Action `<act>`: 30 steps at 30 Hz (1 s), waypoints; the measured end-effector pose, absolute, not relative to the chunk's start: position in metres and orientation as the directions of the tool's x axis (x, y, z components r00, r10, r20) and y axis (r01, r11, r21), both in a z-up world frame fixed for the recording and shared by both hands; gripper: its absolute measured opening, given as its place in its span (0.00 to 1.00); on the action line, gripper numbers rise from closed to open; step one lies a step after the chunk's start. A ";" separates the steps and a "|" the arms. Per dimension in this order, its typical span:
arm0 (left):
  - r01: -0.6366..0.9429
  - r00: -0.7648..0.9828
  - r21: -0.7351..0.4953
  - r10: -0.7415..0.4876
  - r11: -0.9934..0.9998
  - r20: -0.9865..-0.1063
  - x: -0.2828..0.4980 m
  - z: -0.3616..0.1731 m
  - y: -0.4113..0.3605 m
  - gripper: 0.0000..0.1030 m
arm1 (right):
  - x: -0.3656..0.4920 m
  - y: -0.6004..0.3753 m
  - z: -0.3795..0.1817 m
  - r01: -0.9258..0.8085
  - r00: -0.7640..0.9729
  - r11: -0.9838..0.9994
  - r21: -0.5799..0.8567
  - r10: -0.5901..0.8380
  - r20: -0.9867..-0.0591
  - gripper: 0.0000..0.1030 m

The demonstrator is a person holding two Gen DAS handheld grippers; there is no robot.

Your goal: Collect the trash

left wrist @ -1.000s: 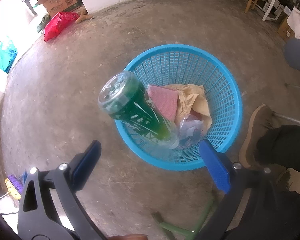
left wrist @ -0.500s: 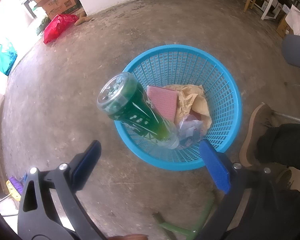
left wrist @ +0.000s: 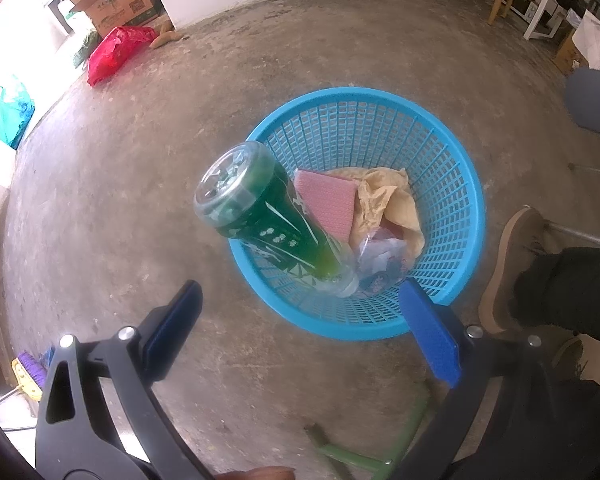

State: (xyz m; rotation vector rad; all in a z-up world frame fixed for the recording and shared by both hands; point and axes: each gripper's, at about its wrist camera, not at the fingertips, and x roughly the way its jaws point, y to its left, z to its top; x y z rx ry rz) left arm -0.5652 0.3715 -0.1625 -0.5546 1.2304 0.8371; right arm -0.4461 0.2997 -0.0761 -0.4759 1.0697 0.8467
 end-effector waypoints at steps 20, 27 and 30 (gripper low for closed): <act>-0.807 0.103 0.076 0.266 0.586 -0.958 -0.566 -0.161 0.374 0.92 | -0.446 0.300 -0.076 -0.795 0.222 0.605 0.050 0.366 -0.904 0.94; -0.804 0.107 0.077 0.271 0.590 -0.957 -0.563 -0.159 0.374 0.92 | -0.447 0.300 -0.077 -0.796 0.219 0.603 0.050 0.365 -0.905 0.94; -0.804 0.107 0.076 0.268 0.590 -0.957 -0.562 -0.159 0.375 0.92 | -0.446 0.300 -0.076 -0.796 0.220 0.604 0.050 0.366 -0.904 0.94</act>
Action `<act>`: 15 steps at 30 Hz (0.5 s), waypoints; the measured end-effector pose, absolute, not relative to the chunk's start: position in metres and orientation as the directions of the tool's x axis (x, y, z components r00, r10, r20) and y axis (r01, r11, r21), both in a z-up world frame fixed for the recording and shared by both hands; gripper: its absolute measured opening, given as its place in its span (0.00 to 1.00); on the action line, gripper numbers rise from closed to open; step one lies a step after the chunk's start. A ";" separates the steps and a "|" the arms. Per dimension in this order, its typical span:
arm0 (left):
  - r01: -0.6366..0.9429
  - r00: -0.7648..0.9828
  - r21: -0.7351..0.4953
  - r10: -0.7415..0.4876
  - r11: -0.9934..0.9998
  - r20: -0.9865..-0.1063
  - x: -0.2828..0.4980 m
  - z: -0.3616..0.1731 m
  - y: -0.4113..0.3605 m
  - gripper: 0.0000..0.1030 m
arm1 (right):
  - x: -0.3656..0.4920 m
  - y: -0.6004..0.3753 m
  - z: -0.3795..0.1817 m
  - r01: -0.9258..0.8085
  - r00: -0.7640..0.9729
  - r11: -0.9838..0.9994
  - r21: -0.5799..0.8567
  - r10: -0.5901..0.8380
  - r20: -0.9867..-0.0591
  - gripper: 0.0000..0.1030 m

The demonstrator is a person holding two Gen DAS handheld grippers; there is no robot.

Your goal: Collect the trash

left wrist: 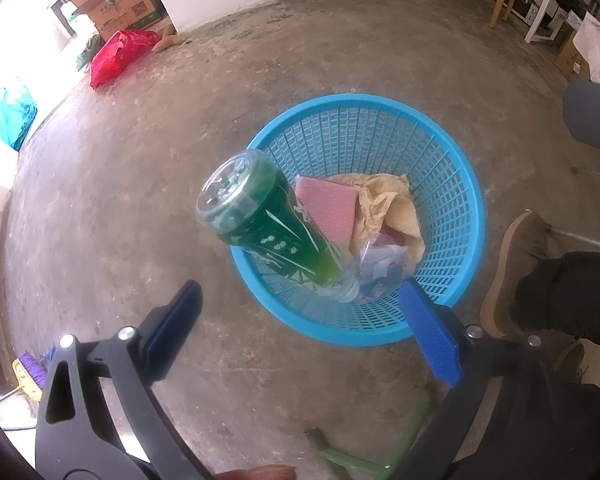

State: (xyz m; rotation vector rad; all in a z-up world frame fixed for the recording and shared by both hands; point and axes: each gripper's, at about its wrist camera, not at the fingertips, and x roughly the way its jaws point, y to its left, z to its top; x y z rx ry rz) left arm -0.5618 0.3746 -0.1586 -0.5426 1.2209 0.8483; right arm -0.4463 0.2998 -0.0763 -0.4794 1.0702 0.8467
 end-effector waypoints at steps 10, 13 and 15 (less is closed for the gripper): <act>-0.802 0.111 0.074 0.270 0.593 -0.956 -0.561 -0.158 0.376 0.92 | -0.445 0.295 -0.078 -0.792 0.223 0.609 0.047 0.361 -0.906 0.94; -0.801 0.112 0.075 0.271 0.594 -0.956 -0.560 -0.157 0.376 0.92 | -0.443 0.293 -0.080 -0.789 0.224 0.613 0.045 0.355 -0.908 0.94; -0.800 0.111 0.075 0.270 0.595 -0.956 -0.560 -0.157 0.376 0.92 | -0.442 0.293 -0.080 -0.788 0.224 0.614 0.043 0.352 -0.909 0.94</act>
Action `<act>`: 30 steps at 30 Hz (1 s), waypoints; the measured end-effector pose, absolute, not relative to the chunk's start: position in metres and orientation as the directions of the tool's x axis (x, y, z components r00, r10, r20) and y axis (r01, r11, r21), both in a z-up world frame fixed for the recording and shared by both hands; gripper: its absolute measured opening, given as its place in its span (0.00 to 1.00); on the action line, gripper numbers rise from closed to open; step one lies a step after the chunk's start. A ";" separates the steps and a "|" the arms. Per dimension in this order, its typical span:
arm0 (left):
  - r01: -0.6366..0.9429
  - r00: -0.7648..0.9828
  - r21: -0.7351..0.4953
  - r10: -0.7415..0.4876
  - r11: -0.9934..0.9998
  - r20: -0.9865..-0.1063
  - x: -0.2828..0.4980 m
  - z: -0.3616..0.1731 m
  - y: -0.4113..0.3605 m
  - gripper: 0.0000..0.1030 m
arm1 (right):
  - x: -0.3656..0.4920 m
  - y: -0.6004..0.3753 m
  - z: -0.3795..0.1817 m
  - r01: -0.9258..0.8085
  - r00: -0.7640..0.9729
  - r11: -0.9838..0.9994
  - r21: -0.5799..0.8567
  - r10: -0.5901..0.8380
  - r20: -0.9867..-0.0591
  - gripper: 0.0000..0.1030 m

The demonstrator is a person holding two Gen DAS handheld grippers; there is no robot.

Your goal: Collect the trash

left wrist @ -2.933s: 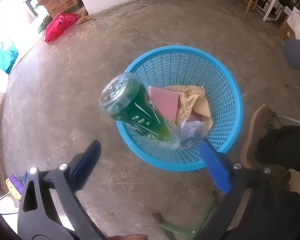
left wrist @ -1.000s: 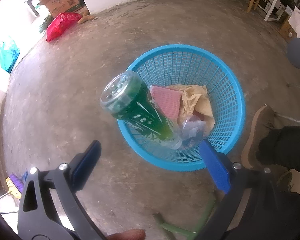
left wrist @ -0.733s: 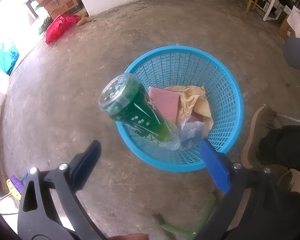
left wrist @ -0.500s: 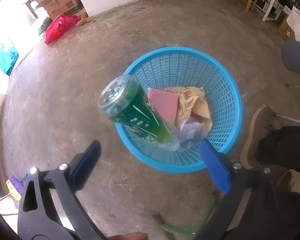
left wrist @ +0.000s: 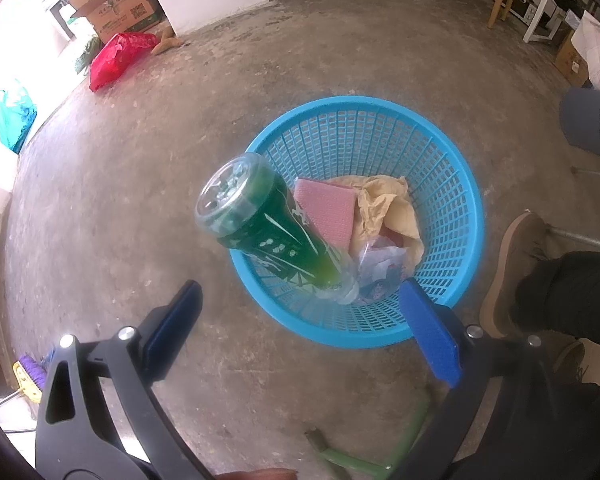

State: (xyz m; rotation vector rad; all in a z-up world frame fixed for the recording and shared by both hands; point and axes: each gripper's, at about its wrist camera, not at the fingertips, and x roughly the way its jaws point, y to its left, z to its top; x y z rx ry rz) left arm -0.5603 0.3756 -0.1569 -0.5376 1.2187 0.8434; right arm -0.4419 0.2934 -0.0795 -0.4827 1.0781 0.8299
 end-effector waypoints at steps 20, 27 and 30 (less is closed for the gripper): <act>-0.802 0.111 0.070 0.264 0.593 -0.958 -0.563 -0.159 0.376 0.92 | -0.440 0.291 -0.080 -0.787 0.226 0.616 0.037 0.343 -0.912 0.94; -0.802 0.110 0.071 0.264 0.593 -0.958 -0.563 -0.159 0.376 0.92 | -0.440 0.293 -0.080 -0.787 0.225 0.616 0.038 0.344 -0.912 0.94; -0.801 0.111 0.071 0.264 0.594 -0.958 -0.563 -0.159 0.376 0.92 | -0.440 0.292 -0.079 -0.787 0.226 0.616 0.038 0.343 -0.912 0.94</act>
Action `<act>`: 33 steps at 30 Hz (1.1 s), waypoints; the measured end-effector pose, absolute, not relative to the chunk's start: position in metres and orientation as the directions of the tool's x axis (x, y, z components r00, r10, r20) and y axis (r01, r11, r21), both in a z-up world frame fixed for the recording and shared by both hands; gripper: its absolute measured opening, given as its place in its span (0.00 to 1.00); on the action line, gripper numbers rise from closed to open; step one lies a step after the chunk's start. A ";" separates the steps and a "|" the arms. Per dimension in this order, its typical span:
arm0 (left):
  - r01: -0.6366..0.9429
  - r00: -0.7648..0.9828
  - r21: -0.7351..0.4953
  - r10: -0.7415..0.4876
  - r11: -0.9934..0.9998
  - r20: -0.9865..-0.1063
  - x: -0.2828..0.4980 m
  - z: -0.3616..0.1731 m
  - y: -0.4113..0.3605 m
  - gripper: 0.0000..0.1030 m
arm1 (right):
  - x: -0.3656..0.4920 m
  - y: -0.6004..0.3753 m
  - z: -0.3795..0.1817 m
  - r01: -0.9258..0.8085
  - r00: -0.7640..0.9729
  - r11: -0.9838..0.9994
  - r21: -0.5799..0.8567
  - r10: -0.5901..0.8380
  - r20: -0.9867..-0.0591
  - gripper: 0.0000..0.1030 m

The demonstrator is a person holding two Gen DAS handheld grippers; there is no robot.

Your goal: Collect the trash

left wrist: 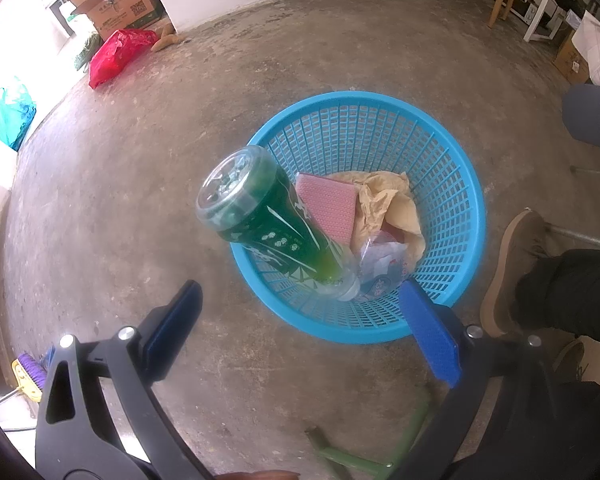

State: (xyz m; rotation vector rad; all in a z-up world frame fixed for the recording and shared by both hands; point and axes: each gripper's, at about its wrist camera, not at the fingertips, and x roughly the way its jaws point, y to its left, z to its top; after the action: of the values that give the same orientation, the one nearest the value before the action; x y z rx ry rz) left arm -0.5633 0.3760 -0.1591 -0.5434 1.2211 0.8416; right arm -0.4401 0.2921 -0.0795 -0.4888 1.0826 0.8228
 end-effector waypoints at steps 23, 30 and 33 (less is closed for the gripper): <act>-0.797 0.109 0.080 0.272 0.599 -0.956 -0.565 -0.160 0.375 0.92 | -0.440 0.294 -0.079 -0.787 0.226 0.617 0.036 0.342 -0.912 0.94; -0.793 0.109 0.085 0.277 0.603 -0.955 -0.564 -0.159 0.374 0.92 | -0.440 0.294 -0.079 -0.788 0.226 0.615 0.036 0.343 -0.912 0.94; -0.794 0.109 0.083 0.275 0.602 -0.955 -0.564 -0.160 0.374 0.92 | -0.441 0.295 -0.079 -0.788 0.226 0.614 0.035 0.343 -0.912 0.94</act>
State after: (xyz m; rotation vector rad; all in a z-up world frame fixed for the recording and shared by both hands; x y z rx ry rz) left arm -0.5638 0.3736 -0.1600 -0.5244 1.2216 0.8407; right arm -0.4408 0.2946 -0.0786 -0.4920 1.0809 0.8243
